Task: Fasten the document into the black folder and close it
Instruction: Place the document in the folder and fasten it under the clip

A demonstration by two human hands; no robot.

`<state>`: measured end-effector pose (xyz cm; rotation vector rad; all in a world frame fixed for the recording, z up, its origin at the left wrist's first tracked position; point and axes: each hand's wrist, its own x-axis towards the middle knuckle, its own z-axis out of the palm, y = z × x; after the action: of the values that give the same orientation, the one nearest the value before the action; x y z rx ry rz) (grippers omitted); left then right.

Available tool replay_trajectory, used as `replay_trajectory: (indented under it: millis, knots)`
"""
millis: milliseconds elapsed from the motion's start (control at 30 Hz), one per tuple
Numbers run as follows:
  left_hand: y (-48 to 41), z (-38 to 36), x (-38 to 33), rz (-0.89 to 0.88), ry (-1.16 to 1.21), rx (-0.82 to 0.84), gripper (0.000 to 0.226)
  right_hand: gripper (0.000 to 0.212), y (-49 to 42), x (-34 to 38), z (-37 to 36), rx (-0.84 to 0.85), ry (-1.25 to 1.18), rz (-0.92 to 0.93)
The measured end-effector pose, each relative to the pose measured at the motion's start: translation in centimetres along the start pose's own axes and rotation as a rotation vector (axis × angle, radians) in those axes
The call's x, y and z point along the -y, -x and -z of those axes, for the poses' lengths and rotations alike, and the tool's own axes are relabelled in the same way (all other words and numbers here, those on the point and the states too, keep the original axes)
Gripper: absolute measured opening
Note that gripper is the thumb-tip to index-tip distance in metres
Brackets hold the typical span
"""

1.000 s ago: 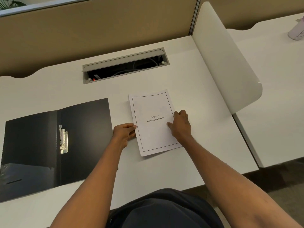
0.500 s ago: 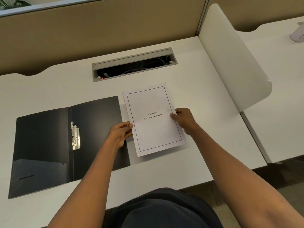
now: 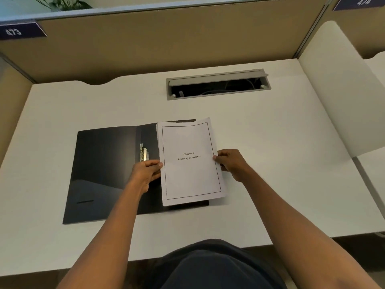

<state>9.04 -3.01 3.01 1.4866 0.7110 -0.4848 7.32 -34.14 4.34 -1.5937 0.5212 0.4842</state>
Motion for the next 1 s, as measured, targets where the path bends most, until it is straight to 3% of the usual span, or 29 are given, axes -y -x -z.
replay_trajectory:
  millis: [67, 267, 367, 467, 600, 1000]
  knots:
    - [-0.1, 1.7, -0.2, -0.022, -0.041, -0.027, 0.017, 0.020, 0.0, 0.1, -1.9, 0.006, -0.010, 0.007]
    - [0.0, 5.6, -1.1, -0.246, -0.265, -0.153, 0.014, 0.030, -1.2, -0.5, -5.4, -0.021, -0.052, -0.022]
    - [-0.7, 7.3, -1.6, -0.345, -0.509, -0.140, 0.043, 0.029, -1.6, -1.1, -5.9, -0.061, -0.087, -0.038]
    - [-1.6, 8.4, -2.0, -0.362, -0.753, -0.015, 0.077, 0.033, -1.7, -1.4, -6.1, -0.093, -0.108, -0.053]
    - [-2.6, 8.7, -1.4, -0.356, -0.906, 0.103, 0.100, 0.023, -1.7, -1.5, -6.2, -0.110, -0.119, -0.067]
    - [-3.5, 8.7, 0.1, -0.397, -0.916, 0.099, 0.090, 0.031, -2.5, -1.0, -7.9, -0.088, -0.067, -0.066]
